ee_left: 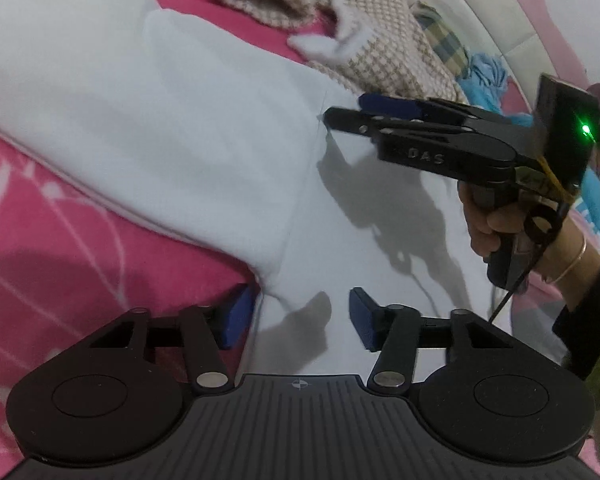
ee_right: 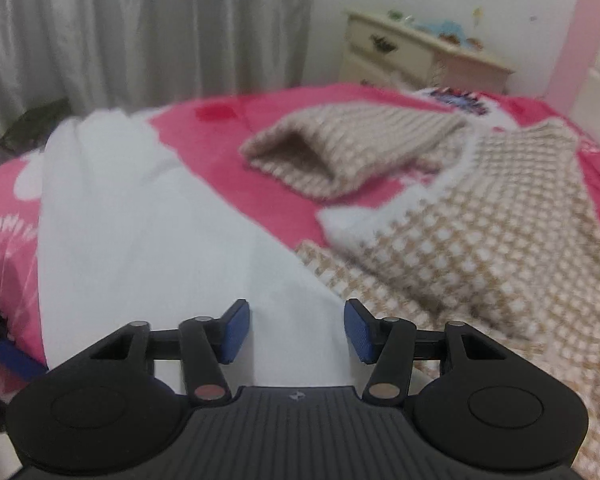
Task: Fold clothes
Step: 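Move the left tool to the side edge of the hoodie, then grasp the hoodie side with the left tool and fold it inward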
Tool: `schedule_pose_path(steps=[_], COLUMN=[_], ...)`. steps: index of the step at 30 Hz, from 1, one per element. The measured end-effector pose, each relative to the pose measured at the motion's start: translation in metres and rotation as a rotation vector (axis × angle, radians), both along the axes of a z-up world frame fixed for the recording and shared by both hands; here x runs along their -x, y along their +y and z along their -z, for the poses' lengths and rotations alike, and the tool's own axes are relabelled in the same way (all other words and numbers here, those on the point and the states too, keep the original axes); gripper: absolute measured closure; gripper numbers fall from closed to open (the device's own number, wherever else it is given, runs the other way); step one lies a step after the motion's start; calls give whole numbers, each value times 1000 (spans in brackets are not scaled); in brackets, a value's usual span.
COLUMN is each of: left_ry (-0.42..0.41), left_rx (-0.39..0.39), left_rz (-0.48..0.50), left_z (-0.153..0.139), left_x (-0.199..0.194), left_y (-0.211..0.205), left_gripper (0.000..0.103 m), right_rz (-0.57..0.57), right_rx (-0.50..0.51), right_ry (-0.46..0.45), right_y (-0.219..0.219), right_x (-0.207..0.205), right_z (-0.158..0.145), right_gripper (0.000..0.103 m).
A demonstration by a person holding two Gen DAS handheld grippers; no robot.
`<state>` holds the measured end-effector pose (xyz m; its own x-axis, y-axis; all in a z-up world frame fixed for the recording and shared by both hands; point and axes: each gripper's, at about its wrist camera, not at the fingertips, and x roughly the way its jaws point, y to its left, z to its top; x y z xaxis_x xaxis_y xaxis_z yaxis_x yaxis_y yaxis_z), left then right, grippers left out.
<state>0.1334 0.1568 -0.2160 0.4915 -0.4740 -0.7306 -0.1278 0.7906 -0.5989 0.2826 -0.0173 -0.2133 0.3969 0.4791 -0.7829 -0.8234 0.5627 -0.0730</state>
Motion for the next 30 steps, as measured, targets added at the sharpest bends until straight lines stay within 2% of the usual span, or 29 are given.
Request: schedule_pose_path(steps=[1,2,3,4,7,12,17,25,30], left_ry=[0,-3,-7,-14,-46,-106,-148,-159,-137], left_rx=[-15,-29,-46,-67,-104,-91,-114,-129,-173], left_rz=[-12,-18,-22,-24,-36,-112,-144,-226,-281], left_z=[1,1,1,1,-2,-12,-22,-32,-34], left_x=[0,0,0,1,6,21,30,36,41], left_y=[-1,-2,-3,-4,-8,0,5,32,53], left_gripper=[70,75,87,94,98,99,99,99,99], right_rz=[-15,-34,-52,-71,-69,-43,-17,-11,-15], right_rx=[18,32,45,58,47,11,-26,-80,-120], right_ry=[-3,-14,-33,-52,-89,-100,-112,-99,-98], right_y=[1,2,2,3,5,13,21,54,80], right_x=[1,4,8,12,17,17,18,14,11], right_z=[2,3,4,4,1,-3,-7,-13,-12], right_gripper=[73,90,96,100,101,102,102,102,102])
